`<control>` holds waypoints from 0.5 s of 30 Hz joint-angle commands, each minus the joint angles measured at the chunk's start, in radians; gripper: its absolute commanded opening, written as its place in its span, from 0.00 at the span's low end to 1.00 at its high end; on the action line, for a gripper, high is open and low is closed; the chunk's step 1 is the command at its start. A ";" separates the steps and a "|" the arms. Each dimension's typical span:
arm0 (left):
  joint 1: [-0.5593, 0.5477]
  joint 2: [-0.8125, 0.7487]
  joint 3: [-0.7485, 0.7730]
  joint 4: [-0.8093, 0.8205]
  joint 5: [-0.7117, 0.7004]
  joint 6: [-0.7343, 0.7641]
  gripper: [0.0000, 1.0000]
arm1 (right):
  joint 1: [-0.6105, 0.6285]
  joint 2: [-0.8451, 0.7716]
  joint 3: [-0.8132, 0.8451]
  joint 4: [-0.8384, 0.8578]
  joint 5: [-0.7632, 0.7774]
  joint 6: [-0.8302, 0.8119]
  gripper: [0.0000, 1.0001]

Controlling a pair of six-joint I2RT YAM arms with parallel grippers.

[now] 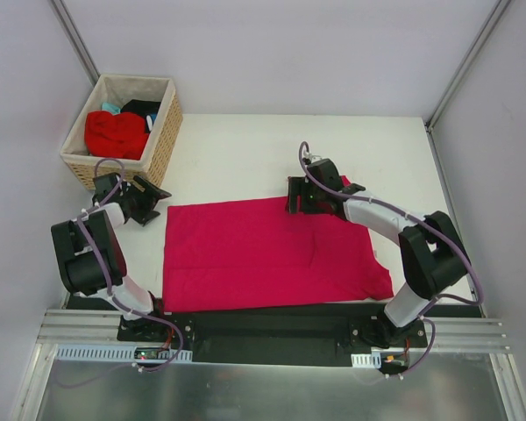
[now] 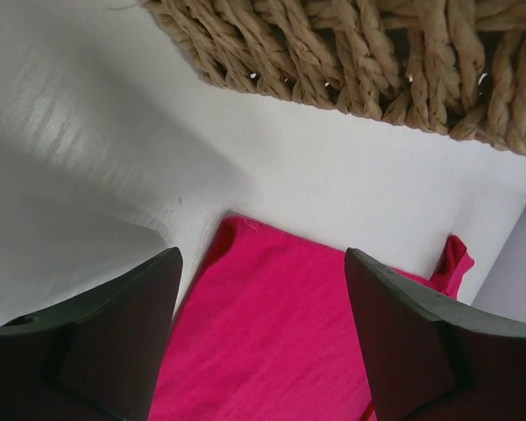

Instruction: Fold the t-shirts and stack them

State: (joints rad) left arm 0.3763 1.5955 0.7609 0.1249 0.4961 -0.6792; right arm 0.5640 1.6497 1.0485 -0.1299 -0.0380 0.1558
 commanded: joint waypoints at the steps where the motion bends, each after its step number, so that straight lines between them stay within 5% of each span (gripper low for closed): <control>1: 0.016 0.034 0.017 0.073 0.119 0.040 0.74 | 0.010 -0.028 -0.002 0.039 -0.019 0.016 0.73; 15: -0.028 0.095 -0.044 0.104 0.079 0.003 0.62 | 0.007 -0.048 -0.010 0.030 0.009 0.010 0.73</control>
State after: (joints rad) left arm 0.3714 1.6684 0.7361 0.2279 0.6052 -0.6849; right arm 0.5716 1.6497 1.0485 -0.1162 -0.0410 0.1570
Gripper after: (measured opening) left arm 0.632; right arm 0.731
